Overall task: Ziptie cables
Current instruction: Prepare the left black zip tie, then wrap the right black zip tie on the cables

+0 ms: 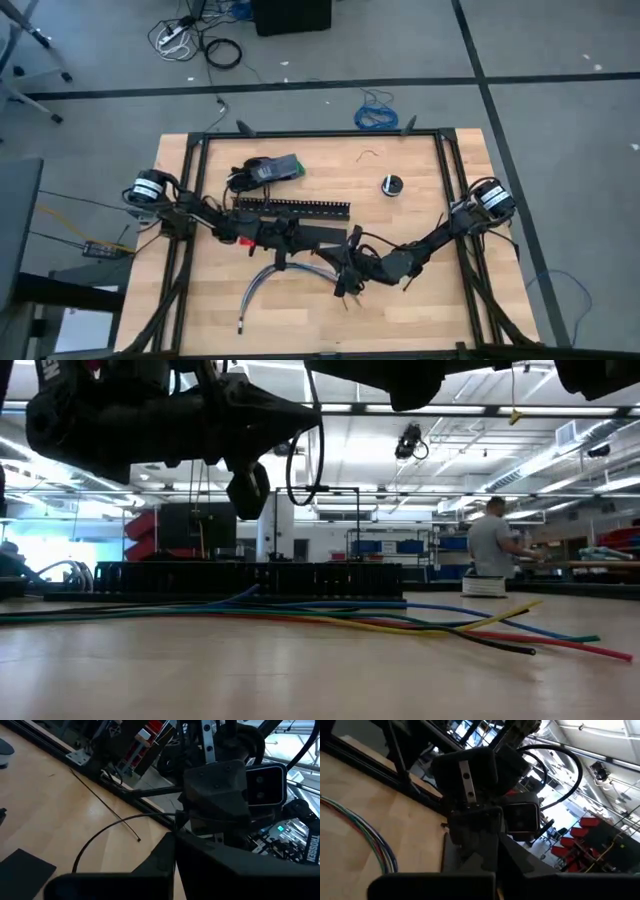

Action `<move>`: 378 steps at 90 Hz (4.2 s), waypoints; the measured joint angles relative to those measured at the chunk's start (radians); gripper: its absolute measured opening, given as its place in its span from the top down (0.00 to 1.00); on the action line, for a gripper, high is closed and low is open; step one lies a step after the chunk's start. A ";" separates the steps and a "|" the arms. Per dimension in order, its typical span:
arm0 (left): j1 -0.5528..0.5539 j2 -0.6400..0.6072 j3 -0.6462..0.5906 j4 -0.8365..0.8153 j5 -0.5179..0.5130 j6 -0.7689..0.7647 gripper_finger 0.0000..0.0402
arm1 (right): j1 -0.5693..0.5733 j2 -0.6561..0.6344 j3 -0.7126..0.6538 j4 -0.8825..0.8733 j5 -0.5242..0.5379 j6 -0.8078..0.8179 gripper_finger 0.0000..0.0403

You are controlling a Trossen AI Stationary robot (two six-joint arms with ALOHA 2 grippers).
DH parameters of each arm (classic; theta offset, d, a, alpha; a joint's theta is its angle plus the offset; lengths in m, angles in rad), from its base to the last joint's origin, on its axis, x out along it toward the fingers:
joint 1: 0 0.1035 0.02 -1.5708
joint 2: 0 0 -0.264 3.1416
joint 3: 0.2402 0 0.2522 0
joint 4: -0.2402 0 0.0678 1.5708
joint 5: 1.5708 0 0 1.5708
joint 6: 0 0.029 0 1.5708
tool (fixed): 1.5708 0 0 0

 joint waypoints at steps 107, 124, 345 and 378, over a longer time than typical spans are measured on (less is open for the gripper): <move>0.082 -0.001 0.003 0.167 0.306 0.018 0.80 | 0.065 -0.038 0.000 -0.093 0.315 -0.043 1.00; 0.122 -0.001 0.003 0.170 0.369 0.024 0.80 | 0.080 -0.058 0.000 -0.158 0.307 0.046 1.00; 0.051 -0.617 0.023 -0.990 0.153 0.803 0.94 | -0.020 -0.334 0.097 -1.573 -0.908 1.319 1.00; 0.053 -0.536 0.023 -0.914 0.091 0.801 0.92 | -0.040 -0.156 0.097 -1.541 -1.116 1.297 0.99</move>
